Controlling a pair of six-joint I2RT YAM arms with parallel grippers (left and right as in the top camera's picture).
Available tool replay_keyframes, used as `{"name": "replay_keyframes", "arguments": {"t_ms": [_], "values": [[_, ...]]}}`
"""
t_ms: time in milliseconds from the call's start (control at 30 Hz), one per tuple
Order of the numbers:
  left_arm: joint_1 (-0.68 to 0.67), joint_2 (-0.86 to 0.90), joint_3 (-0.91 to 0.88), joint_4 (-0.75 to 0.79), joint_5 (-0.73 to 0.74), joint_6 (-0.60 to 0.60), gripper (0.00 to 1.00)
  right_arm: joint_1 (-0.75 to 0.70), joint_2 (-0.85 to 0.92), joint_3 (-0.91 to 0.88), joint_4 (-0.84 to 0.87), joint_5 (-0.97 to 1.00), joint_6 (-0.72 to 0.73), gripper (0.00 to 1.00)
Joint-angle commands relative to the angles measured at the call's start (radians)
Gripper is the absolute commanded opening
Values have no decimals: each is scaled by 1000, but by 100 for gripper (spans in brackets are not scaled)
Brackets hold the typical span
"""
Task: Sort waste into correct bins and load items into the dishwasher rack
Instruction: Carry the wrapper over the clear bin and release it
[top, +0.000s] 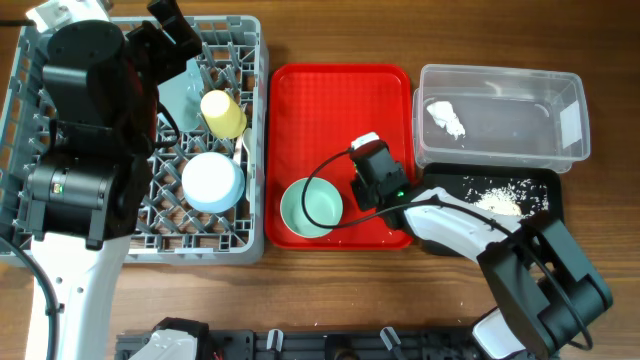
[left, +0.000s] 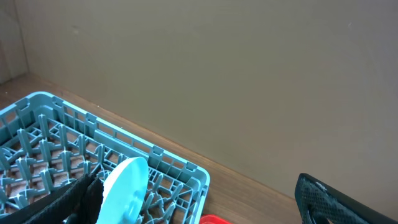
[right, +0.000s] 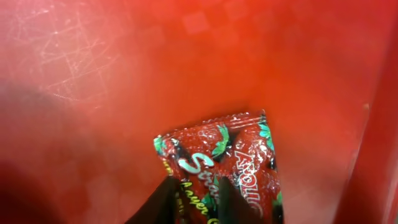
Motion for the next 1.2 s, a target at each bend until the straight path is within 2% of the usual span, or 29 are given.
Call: {"name": "replay_keyframes", "arguments": {"t_ms": [0, 233, 333, 533, 700, 867, 933, 1000, 1167], "values": [[7, 0, 0, 3, 12, -13, 100, 0, 45, -12, -21, -36, -14, 4], [7, 0, 0, 3, 12, -13, 100, 0, 37, -3, -29, -36, -14, 4], [7, 0, 0, 3, 12, -13, 100, 0, -26, 29, -71, -35, -12, 4], [7, 0, 0, 3, 12, -13, 100, -24, -339, 101, -67, 61, -43, 4], [7, 0, 0, 3, 12, -13, 100, -189, -515, 112, 32, 135, -124, 4], [7, 0, 0, 3, 12, -13, 100, -454, -488, 112, 30, 111, -118, 4], [7, 0, 0, 3, 12, -13, 100, -543, -440, 112, 61, 26, -116, 3], [7, 0, 0, 3, 12, -13, 100, -600, -385, 112, 111, -92, -117, 4], [7, 0, 0, 3, 12, -13, 100, -628, -285, 112, 162, -107, -119, 4]]}}
